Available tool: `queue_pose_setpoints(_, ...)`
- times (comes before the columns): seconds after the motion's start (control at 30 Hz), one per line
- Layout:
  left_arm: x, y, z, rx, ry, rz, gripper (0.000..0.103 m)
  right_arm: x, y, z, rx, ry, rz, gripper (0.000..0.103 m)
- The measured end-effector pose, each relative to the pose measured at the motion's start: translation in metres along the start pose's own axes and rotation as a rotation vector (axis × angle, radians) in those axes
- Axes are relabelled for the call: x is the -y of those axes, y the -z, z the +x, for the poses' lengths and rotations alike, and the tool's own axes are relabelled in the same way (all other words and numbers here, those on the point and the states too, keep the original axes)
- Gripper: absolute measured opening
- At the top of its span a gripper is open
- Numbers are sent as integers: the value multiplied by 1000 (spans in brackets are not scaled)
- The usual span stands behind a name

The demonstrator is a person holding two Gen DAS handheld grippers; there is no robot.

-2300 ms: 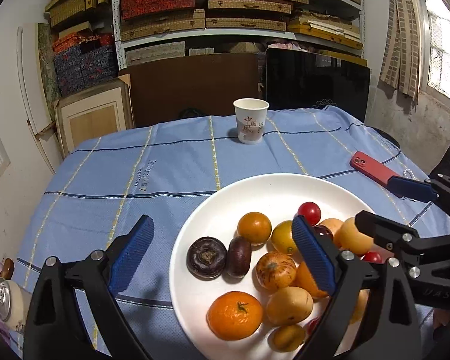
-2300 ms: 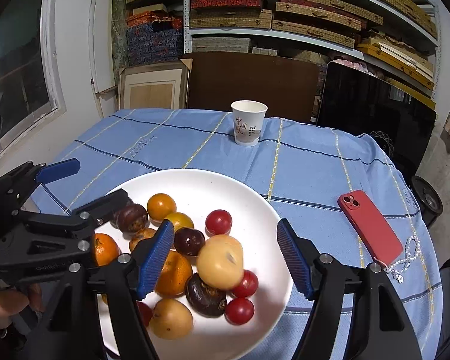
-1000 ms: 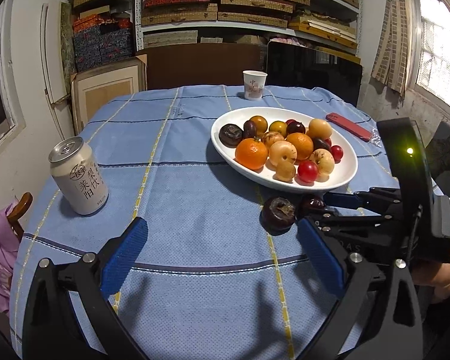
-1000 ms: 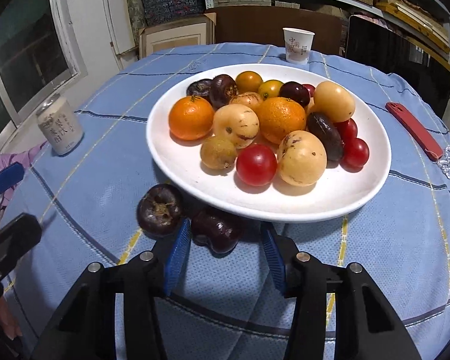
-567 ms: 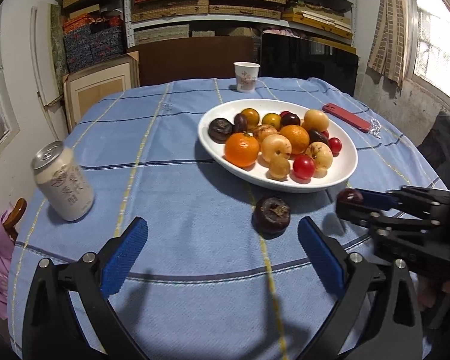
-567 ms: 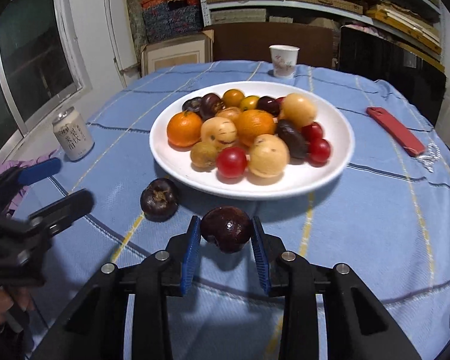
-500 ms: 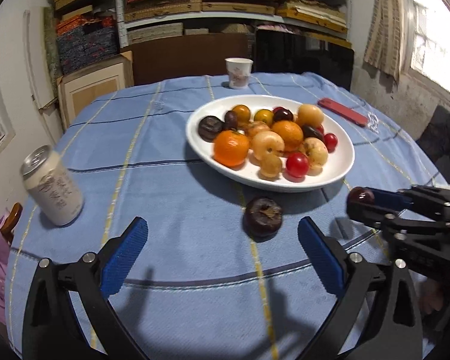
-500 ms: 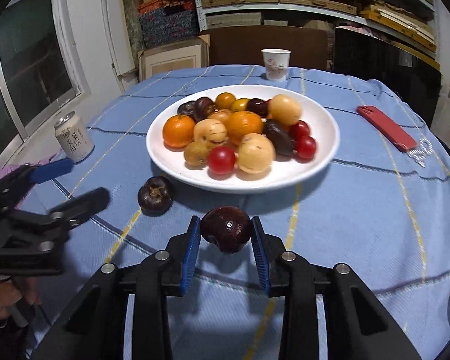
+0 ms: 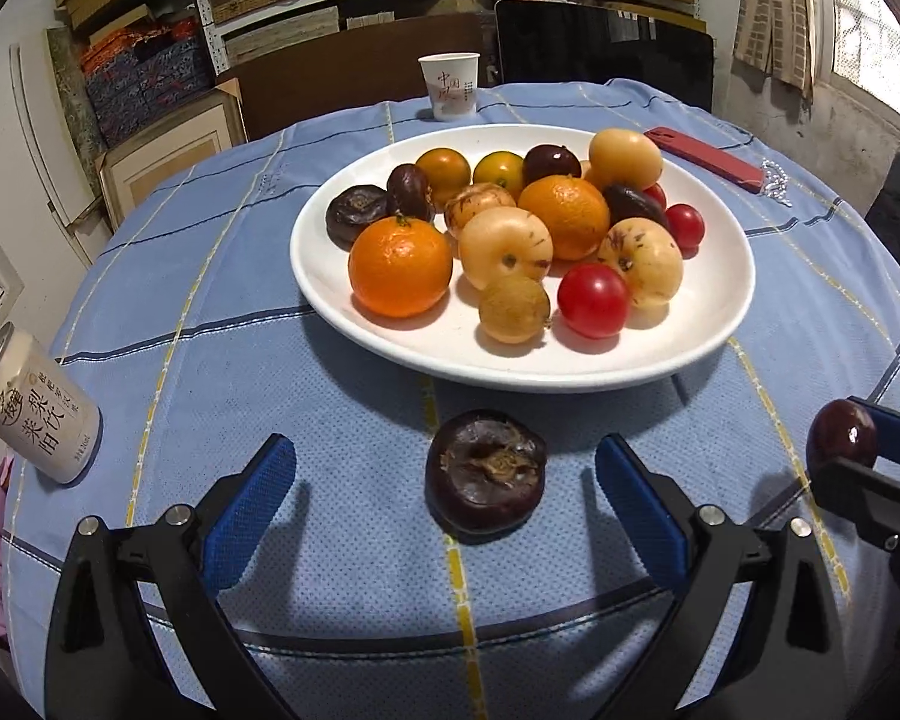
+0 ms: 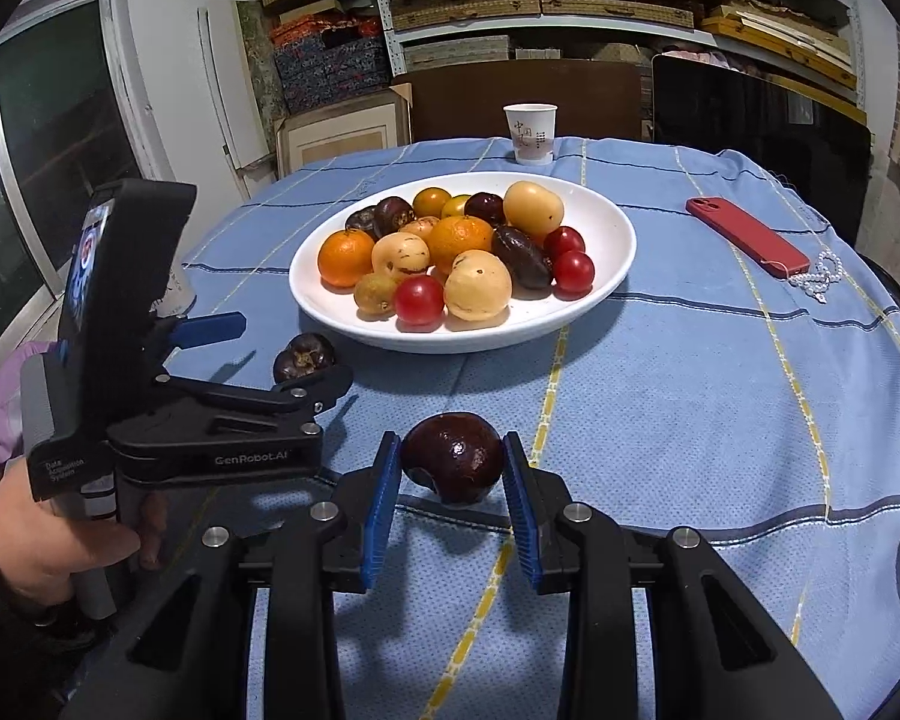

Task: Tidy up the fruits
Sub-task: 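Grasp a dark brown fruit with the right gripper while the left grasps the last one, then carry both dark brown fruits onto the white plate and open both grippers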

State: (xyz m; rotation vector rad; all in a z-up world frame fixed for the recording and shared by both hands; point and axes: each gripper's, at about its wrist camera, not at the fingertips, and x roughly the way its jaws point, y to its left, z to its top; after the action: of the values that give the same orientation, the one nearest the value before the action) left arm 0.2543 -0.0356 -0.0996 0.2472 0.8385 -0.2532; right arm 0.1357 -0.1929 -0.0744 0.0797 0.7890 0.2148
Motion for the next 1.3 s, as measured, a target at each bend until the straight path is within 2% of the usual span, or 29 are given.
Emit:
queue_pose_setpoints(0.13,-1,0,4,-17,-1,1,98,0,0,0,4,-3,1,35)
queue_pose_setpoints(0.17,-1,0,5,-25,1,1,95,0,0,0,7,-3,1,35)
queue_pose_setpoints(0.2,0,0,7,-36,6,3,71,0,0,-1,9,-3,0,35)
queue_pose_setpoints(0.33,0,2,6,-31,58,6,52,-1,1,-4,21,-6,-3,35)
queue_pose_setpoints(0.4,3,3,4,-22,64,16,39,-1,1,-5,24,-3,-4,35)
queue_pose_setpoints(0.97,-8,11,-13,19,81,-41,39,1,4,-8,32,7,4,35)
queue_pose_setpoints(1.13,-14,16,-44,86,97,-59,39,-1,3,-25,59,4,-3,35)
queue_pose_setpoints(1.3,-19,20,-94,171,110,-63,39,-8,1,-55,108,-2,-21,35)
